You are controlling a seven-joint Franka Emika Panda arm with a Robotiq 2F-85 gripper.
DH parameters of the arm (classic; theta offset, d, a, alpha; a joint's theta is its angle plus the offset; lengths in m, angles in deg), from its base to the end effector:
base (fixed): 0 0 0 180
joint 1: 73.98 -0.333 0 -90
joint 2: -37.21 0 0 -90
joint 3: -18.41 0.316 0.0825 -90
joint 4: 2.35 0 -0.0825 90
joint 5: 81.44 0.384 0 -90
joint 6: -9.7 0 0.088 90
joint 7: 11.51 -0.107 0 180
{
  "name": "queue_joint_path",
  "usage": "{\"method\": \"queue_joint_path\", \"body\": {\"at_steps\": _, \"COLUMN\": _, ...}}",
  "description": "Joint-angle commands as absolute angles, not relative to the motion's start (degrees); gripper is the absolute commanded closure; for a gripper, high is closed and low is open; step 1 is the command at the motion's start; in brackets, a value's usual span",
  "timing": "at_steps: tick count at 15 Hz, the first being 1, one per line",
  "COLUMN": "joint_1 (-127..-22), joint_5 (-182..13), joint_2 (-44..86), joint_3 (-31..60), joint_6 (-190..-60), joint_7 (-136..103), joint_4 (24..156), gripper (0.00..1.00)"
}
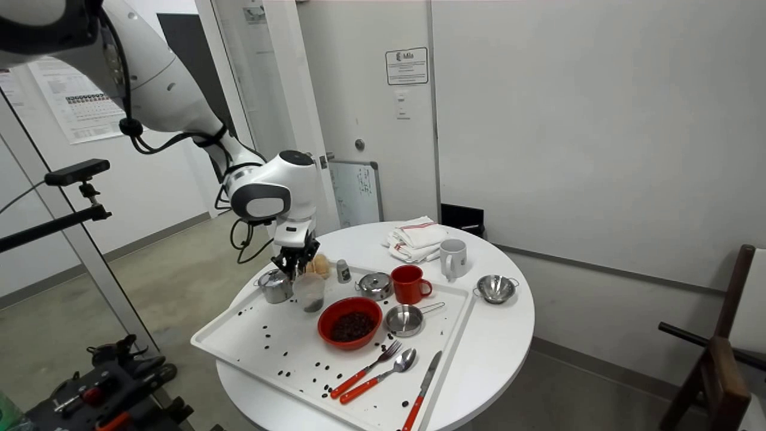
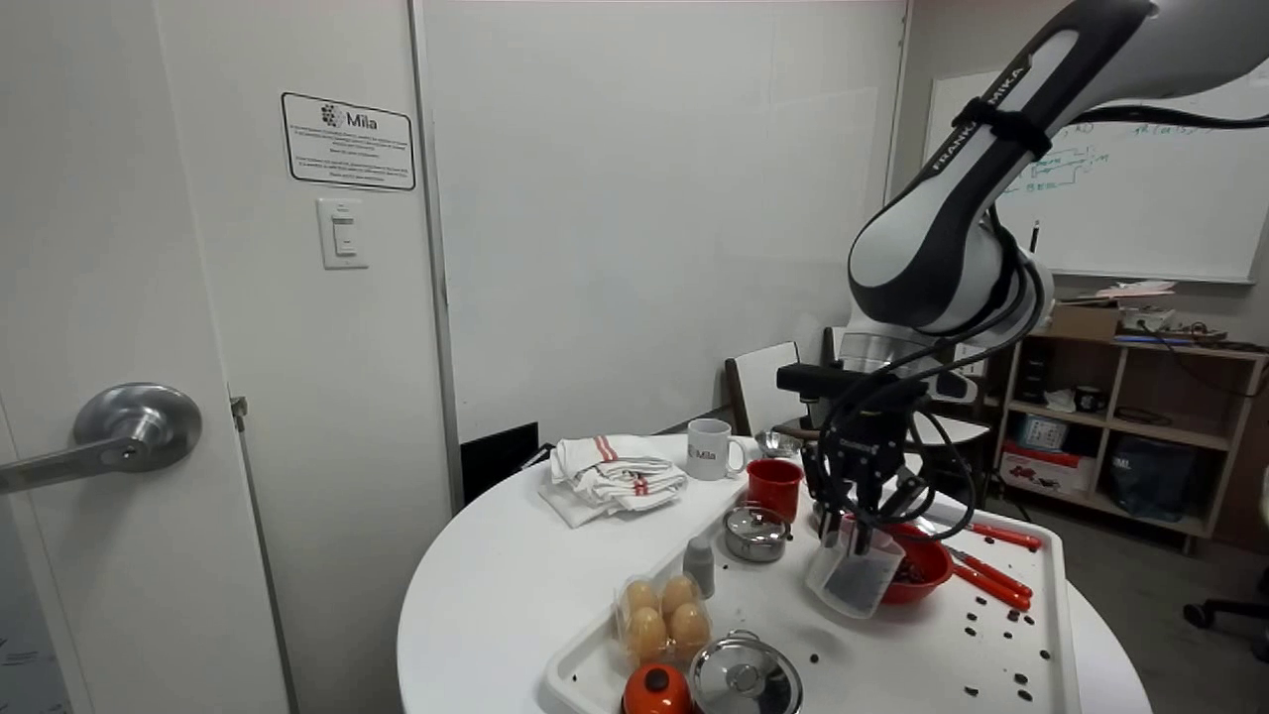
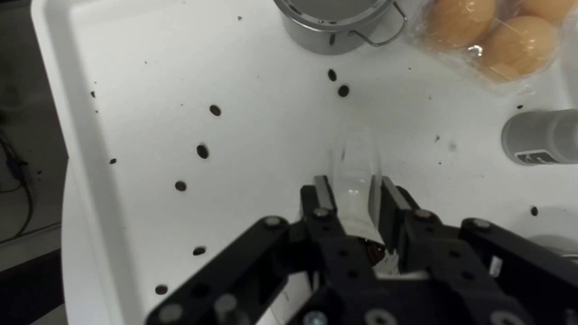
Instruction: Pour some contents of the jug into the red bowl
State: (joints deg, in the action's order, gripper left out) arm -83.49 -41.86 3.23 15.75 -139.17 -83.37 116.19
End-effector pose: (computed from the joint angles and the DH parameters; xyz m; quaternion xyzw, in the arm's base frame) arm 0.5701 0.0550 0.1325 -0.6390 0.7532 0.1178 0.1019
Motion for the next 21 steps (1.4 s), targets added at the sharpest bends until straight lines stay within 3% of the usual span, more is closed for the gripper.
{"method": "queue_joint_path", "body": {"at_steps": 1, "joint_1": -82.8, "joint_5": -44.3, "joint_2": 5.4, "joint_3": 17.1, "joint_6": -134.6, "joint_7": -85.8, "joint_4": 118.6, "gripper": 0.88}}
{"method": "queue_joint_path", "body": {"at_steps": 9, "joint_1": -81.2, "joint_5": -43.1, "joint_2": 4.5, "joint_3": 18.5, "joint_6": -133.3, "joint_7": -83.8, "joint_4": 120.9, "gripper": 0.88}}
{"method": "queue_joint_path", "body": {"at_steps": 11, "joint_1": -80.8, "joint_5": -42.9, "joint_2": 4.2, "joint_3": 18.6, "joint_6": -133.5, "joint_7": -83.8, "joint_4": 121.2, "gripper": 0.47}}
{"method": "queue_joint_path", "body": {"at_steps": 13, "joint_1": -80.4, "joint_5": -42.7, "joint_2": 4.0, "joint_3": 18.7, "joint_6": -133.6, "joint_7": -83.7, "joint_4": 121.4, "gripper": 0.42}}
{"method": "queue_joint_path", "body": {"at_steps": 19, "joint_1": -79.3, "joint_5": -42.4, "joint_2": 4.5, "joint_3": 18.9, "joint_6": -133.1, "joint_7": -83.7, "joint_4": 121.6, "gripper": 0.01}}
{"method": "queue_joint_path", "body": {"at_steps": 21, "joint_1": -78.2, "joint_5": -40.8, "joint_2": 5.1, "joint_3": 19.5, "joint_6": -132.3, "joint_7": -83.6, "joint_4": 121.4, "gripper": 0.00}}
